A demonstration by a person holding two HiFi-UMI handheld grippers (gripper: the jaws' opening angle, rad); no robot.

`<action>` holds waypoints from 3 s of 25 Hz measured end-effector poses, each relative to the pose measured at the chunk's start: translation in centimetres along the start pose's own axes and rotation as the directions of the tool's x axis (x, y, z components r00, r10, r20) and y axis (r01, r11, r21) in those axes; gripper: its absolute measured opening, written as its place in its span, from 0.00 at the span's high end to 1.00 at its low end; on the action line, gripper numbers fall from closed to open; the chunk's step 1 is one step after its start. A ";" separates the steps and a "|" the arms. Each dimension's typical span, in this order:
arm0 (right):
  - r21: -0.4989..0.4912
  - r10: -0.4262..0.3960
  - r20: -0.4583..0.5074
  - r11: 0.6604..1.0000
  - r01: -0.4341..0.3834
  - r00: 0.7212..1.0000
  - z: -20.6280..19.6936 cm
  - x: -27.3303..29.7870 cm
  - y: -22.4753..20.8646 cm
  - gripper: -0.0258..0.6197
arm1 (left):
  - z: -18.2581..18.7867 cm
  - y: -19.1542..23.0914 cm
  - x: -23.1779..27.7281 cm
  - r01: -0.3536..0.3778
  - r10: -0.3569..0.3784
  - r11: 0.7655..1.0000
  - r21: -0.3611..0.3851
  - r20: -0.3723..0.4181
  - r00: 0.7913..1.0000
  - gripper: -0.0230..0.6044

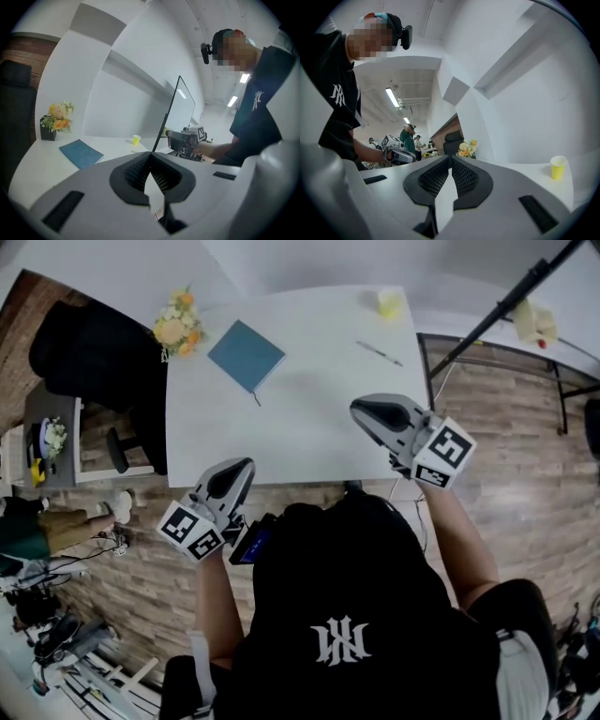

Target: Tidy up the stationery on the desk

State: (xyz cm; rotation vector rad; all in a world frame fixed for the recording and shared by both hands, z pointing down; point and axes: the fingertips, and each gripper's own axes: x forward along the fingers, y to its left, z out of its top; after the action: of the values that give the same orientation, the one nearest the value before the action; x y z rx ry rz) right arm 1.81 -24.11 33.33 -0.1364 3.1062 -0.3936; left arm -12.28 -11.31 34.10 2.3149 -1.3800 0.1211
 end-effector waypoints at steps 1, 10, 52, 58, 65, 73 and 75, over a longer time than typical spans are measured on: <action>0.009 0.004 0.001 1.000 -0.004 1.000 -0.1 0.3 -0.5 0.89 | 0.0 0.5 0.3 -0.009 0.009 1.000 -0.007 -0.006 1.000 0.96; 0.042 0.043 -0.060 0.998 -0.041 0.997 -2.1 4.3 -2.5 0.89 | -1.1 5.8 1.4 -0.089 0.084 0.994 -0.069 -0.067 0.994 0.96; -0.026 -0.101 -0.648 0.993 0.111 0.755 -16.9 34.1 -20.6 0.75 | -7.9 36.0 9.9 -0.417 0.306 0.806 -0.421 -0.308 0.901 0.70; -0.039 -0.129 -0.679 0.989 0.141 0.723 -18.2 35.0 -21.7 0.75 | -7.9 36.7 10.9 -0.443 0.325 0.795 -0.414 -0.326 0.888 0.69; -0.019 -0.124 -0.704 0.988 0.156 0.700 -19.8 35.3 -22.0 0.75 | -8.5 36.8 11.3 -0.457 0.328 0.790 -0.408 -0.348 0.878 0.67; -0.029 -0.128 -0.700 0.988 0.151 0.703 -19.9 35.1 -21.7 0.77 | -8.9 36.7 11.6 -0.474 0.338 0.810 -0.346 -0.384 0.859 0.70; -0.036 -0.128 -0.707 0.989 0.146 0.695 -19.9 34.8 -21.5 0.77 | -9.2 36.8 11.4 -0.483 0.347 0.816 -0.319 -0.399 0.849 0.77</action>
State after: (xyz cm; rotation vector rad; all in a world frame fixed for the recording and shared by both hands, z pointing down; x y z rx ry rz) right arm -31.37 -42.96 58.10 -0.2802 3.8743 -0.6138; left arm -36.75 -31.78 57.64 1.5373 -1.5472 0.3025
